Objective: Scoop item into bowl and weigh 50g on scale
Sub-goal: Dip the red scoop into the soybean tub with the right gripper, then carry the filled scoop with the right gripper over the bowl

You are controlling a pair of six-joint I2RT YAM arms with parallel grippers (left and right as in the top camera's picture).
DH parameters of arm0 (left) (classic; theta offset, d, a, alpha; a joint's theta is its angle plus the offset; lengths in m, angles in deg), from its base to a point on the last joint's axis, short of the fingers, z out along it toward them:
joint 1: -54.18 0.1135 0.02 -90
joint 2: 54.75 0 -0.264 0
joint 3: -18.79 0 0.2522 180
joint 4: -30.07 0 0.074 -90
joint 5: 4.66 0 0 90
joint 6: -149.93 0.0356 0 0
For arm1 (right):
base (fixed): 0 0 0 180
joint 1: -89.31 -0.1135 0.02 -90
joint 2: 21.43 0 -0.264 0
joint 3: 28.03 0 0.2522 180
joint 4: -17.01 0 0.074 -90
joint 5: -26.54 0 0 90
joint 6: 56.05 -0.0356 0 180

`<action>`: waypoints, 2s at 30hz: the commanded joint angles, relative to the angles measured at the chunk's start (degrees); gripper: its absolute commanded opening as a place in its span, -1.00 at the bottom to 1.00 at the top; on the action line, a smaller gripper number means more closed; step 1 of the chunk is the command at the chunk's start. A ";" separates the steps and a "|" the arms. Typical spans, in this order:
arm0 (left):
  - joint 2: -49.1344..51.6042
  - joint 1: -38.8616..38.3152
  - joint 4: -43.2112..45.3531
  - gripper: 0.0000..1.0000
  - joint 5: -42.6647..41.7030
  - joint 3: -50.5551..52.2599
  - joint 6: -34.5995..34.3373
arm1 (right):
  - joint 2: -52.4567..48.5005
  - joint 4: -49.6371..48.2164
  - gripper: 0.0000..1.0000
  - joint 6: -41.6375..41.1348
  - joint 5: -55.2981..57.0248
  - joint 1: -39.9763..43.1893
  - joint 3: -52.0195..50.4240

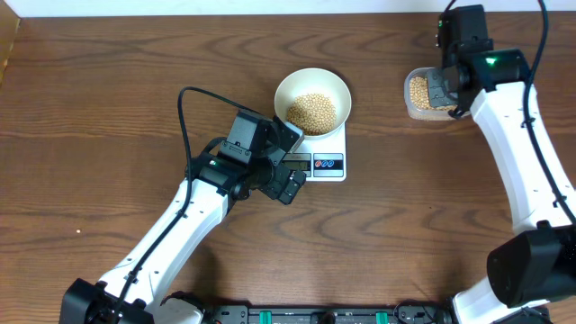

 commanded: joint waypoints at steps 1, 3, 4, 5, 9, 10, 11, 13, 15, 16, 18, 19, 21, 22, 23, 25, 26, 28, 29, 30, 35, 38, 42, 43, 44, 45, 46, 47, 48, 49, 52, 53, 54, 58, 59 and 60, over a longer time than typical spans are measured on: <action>-0.63 0.22 0.02 0.96 0.37 -0.11 -0.09 | -1.07 -0.37 -0.97 -0.83 3.17 -0.07 0.79; -0.63 0.22 0.02 0.95 0.35 -0.11 -0.09 | -1.07 -2.43 -0.97 -1.03 1.27 -0.07 0.81; -0.63 0.22 0.02 0.96 0.35 -0.09 -0.11 | -1.07 -3.67 -0.98 -1.05 -0.17 -0.07 0.81; -0.63 0.22 0.02 0.96 0.37 -0.11 -0.09 | -1.05 -5.84 -0.97 -1.36 -2.54 -0.07 0.81; -0.63 0.22 0.02 0.96 0.35 -0.11 -0.09 | -1.07 -20.59 -0.97 -7.74 -20.44 -0.09 0.83; -0.63 0.22 0.02 0.96 0.35 -0.09 -0.09 | -1.07 -23.08 -0.97 -8.79 -23.04 -0.13 0.83; -0.63 0.22 0.02 0.96 0.35 -0.11 -0.09 | -1.07 -25.73 -0.97 -9.73 -25.57 -0.17 0.83; -0.63 0.22 0.02 0.96 0.37 -0.11 -0.09 | -1.07 -29.14 -0.97 -10.49 -27.76 -0.48 0.83; -0.63 0.22 0.02 0.95 0.35 -0.11 -0.09 | -1.09 -31.19 -0.97 -10.45 -27.89 -1.14 0.83; -0.63 0.22 0.02 0.95 0.37 -0.11 -0.11 | -1.07 -31.95 -0.97 -10.14 -27.89 -1.49 0.83; -0.63 0.22 0.02 0.96 0.35 -0.11 -0.09 | -1.09 -32.92 -0.98 -9.92 -27.89 -1.97 0.83; -0.63 0.22 0.02 0.96 0.35 -0.11 -0.09 | -1.09 -33.14 -0.98 -9.77 -27.89 -2.19 0.85; -0.63 0.22 0.02 0.96 0.35 -0.11 -0.11 | -1.09 -32.96 -0.98 -9.75 -27.91 -2.43 1.09; -0.63 0.22 0.02 0.96 0.35 -0.11 -0.09 | -1.09 -32.83 -0.98 -9.75 -27.93 -2.58 1.20; -0.63 0.22 0.02 0.96 0.35 -0.11 -0.09 | -1.07 -32.83 -0.98 -9.75 -27.98 -2.75 1.25; -0.63 0.22 0.02 0.96 0.35 -0.11 -0.09 | -1.07 -32.81 -0.98 -9.49 -28.79 -3.04 1.46; -0.63 0.22 0.02 0.96 0.35 -0.11 -0.09 | -1.09 -32.81 -0.98 -9.25 -29.20 -3.15 1.53; -0.63 0.22 0.02 0.96 0.37 -0.11 -0.09 | -1.09 -32.68 -0.98 -7.85 -30.16 -3.54 1.53; -0.63 0.22 0.02 0.96 0.37 -0.11 -0.09 | -1.09 -32.39 -0.98 -7.19 -30.29 -3.80 1.53; -0.63 0.22 0.02 0.96 0.35 -0.11 -0.09 | -1.09 -32.04 -0.97 -6.19 -30.29 -4.09 1.53; -0.63 0.22 0.02 0.96 0.35 -0.11 -0.09 | -2.40 -30.27 -0.98 4.02 -29.77 -7.98 1.53; -0.63 0.22 0.02 0.96 0.37 -0.11 -0.09 | -4.15 -30.08 -0.98 6.40 -29.77 -10.01 1.53; -0.63 0.22 0.02 0.95 0.35 -0.11 -0.09 | -6.67 -29.62 -0.98 6.93 -29.77 -11.98 1.53; -0.63 0.22 0.02 0.96 0.35 -0.11 -0.09 | -7.06 -29.62 -0.98 7.06 -29.79 -12.39 1.53; -0.63 0.22 0.02 0.96 0.35 -0.11 -0.09 | -7.63 -29.64 -0.98 7.39 -29.79 -12.87 1.53; -0.63 0.22 0.02 0.96 0.35 -0.11 -0.09 | -8.04 -29.62 -0.98 7.69 -29.75 -13.35 1.53; -0.63 0.22 0.02 0.96 0.35 -0.11 -0.09 | -8.48 -29.55 -0.98 8.35 -29.79 -13.75 1.53; -0.63 0.22 0.02 0.96 0.35 -0.11 -0.09 | -8.55 -29.22 -0.98 8.55 -29.79 -14.19 1.51; -0.63 0.22 0.02 0.96 0.35 -0.11 -0.09 | -8.83 -28.96 -0.98 8.85 -29.79 -14.56 1.46; -0.63 0.22 0.02 0.96 0.35 -0.11 -0.11 | -8.85 -28.52 -0.98 9.51 -29.79 -14.95 1.46; -0.63 0.22 0.02 0.96 0.35 -0.11 -0.11 | -8.85 -27.54 -0.98 10.43 -29.73 -15.74 1.46; -0.63 0.22 0.02 0.96 0.35 -0.11 -0.09 | -8.85 -27.52 -0.98 10.40 -29.77 -15.82 1.49; -0.63 0.22 0.02 0.96 0.35 -0.11 -0.09 | -8.85 -27.52 -0.98 10.43 -29.79 -15.85 1.49; -0.63 0.22 0.02 0.96 0.35 -0.11 -0.09 | -7.82 -27.93 -0.98 10.32 -31.54 -15.74 1.57; -0.63 0.22 0.02 0.95 0.35 -0.11 -0.09 | -7.34 -27.87 -0.98 9.92 -32.63 -15.67 1.57; -0.63 0.22 0.02 0.96 0.35 -0.11 -0.09 | -7.06 -27.67 -0.98 9.94 -33.83 -15.58 1.57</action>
